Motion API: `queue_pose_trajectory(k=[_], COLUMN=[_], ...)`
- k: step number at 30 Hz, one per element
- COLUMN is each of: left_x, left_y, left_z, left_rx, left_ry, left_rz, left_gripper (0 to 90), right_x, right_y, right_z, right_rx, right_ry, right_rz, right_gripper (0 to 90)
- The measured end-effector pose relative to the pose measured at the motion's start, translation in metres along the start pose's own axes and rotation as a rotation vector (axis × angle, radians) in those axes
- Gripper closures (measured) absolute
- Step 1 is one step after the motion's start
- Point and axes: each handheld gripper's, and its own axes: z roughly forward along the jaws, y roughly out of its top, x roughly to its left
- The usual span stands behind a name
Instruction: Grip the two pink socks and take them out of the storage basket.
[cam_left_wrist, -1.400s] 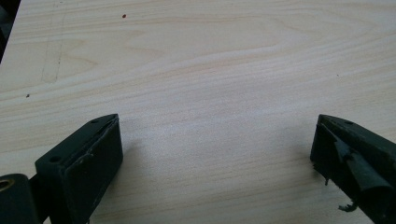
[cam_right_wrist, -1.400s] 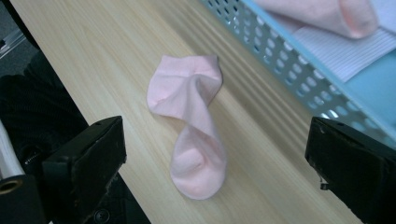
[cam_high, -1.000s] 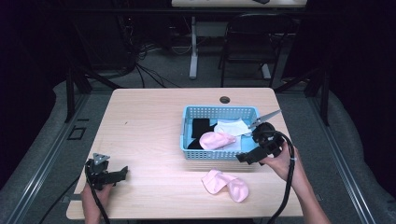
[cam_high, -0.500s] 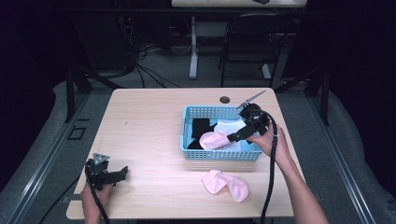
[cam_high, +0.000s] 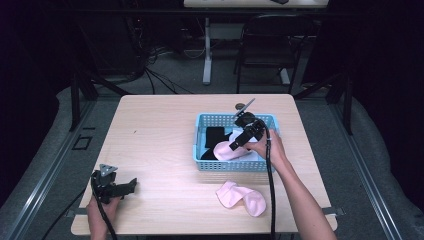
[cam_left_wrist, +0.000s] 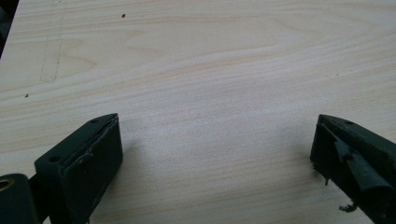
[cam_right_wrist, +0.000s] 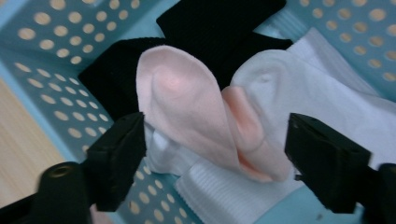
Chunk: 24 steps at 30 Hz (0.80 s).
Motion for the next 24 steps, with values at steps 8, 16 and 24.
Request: queue_pose_trajectory(k=[8, 16, 24], left_x=[0.0, 0.0, 0.0], left_y=[0.0, 0.0, 0.0], left_z=[0.0, 0.0, 0.0], left_rx=[0.0, 0.0, -0.002], left_ry=[-0.001, -0.001, -0.002], left_rz=[0.0, 0.0, -0.002], left_gripper=[2.4, 2.4, 2.4], right_x=[0.001, 0.002, -0.009], right_y=[0.011, 0.009, 0.006], right_z=[0.039, 0.045, 0.026], right_rx=[0.129, 0.153, 0.093], right_ry=[-0.028, -0.085, -0.056], right_rz=[-0.012, -0.011, 0.033], right_gripper=[50.0, 81.7, 84.8])
